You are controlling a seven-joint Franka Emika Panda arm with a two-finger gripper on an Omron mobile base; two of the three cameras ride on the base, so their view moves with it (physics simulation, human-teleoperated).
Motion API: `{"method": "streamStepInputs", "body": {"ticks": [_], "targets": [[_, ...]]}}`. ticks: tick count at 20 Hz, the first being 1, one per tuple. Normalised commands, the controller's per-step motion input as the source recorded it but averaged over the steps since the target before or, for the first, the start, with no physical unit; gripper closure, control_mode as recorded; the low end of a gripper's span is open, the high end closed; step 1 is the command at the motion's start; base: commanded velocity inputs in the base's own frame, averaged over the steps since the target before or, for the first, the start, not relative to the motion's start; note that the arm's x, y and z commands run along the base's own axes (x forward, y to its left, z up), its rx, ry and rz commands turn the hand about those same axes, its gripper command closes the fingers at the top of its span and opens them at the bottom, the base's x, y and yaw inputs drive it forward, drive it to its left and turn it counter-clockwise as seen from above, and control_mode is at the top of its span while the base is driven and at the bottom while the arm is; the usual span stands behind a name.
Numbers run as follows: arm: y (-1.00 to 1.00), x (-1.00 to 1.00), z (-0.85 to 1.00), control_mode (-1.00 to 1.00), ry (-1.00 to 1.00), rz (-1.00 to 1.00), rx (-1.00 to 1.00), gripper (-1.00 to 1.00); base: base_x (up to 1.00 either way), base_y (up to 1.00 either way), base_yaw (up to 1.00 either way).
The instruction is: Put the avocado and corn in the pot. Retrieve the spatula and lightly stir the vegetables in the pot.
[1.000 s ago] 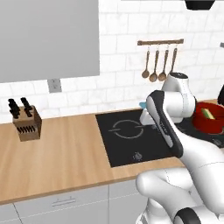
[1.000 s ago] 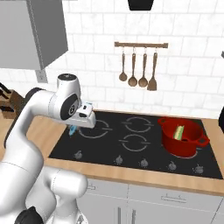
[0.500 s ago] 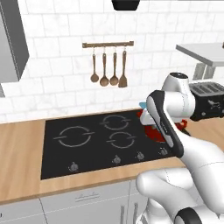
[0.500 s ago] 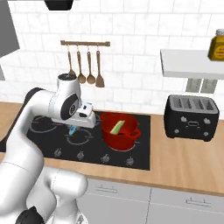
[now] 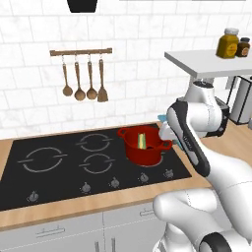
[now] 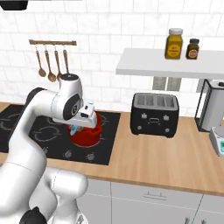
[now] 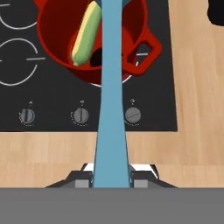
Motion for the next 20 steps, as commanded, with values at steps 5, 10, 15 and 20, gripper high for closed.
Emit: {"method": "streamStepInputs", "body": {"ticks": [5,10,15,20], "targets": [[0.00,0.01,0.00,-1.00,0.00,0.00,0.00,1.00,0.01,0.00,-0.01],[0.00,0.38,0.00,-1.00,0.09,0.02,0.00,1.00,0.00,0.00,0.00],[0.12,0.59,0.00,-1.00,0.24,0.10,-0.05,1.00,0.00,0.00,0.00],[0.20,0.63,0.01,-1.00,0.09,0.17,-0.03,1.00,0.00,0.00,0.00]]}}
